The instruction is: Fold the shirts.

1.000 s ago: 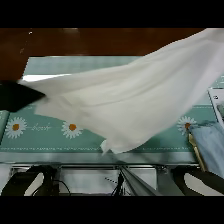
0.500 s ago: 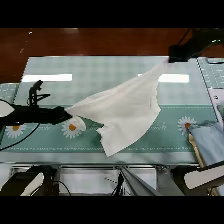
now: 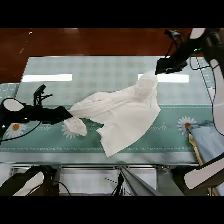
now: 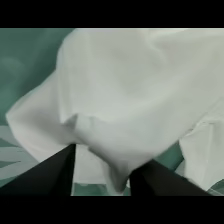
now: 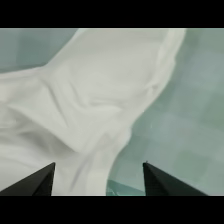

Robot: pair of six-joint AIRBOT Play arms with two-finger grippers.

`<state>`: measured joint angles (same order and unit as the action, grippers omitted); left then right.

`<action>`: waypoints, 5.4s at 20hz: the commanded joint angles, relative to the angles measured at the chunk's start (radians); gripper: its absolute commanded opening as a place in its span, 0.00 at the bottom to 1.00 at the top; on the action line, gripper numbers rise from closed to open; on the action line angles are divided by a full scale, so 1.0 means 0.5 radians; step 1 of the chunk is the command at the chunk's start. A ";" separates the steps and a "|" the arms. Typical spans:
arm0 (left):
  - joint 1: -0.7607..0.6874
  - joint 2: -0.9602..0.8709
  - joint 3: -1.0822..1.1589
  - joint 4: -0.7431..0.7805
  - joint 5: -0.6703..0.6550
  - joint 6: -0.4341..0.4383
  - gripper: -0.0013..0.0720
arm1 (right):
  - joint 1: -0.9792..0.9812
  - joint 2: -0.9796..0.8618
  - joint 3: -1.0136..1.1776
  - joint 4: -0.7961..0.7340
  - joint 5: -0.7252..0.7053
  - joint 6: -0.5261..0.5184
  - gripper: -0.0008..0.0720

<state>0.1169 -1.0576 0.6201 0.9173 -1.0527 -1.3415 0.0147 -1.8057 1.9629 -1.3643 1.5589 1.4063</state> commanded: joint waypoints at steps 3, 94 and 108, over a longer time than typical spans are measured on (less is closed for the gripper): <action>0.396 0.016 0.172 0.253 -0.642 0.027 0.79 | -0.310 0.207 -0.008 -0.170 0.314 0.050 0.83; -0.381 0.906 1.182 0.680 0.437 -0.561 0.04 | 0.079 2.177 -1.466 1.134 -1.105 -0.084 0.05; -0.380 1.123 1.875 0.547 -0.115 -0.654 0.04 | -0.069 2.244 -0.370 0.522 -0.914 0.508 0.05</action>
<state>-0.0738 -0.5213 1.5417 1.1927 -0.9096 -1.6199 -0.0181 -0.6857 1.7218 -0.9794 0.9890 1.5761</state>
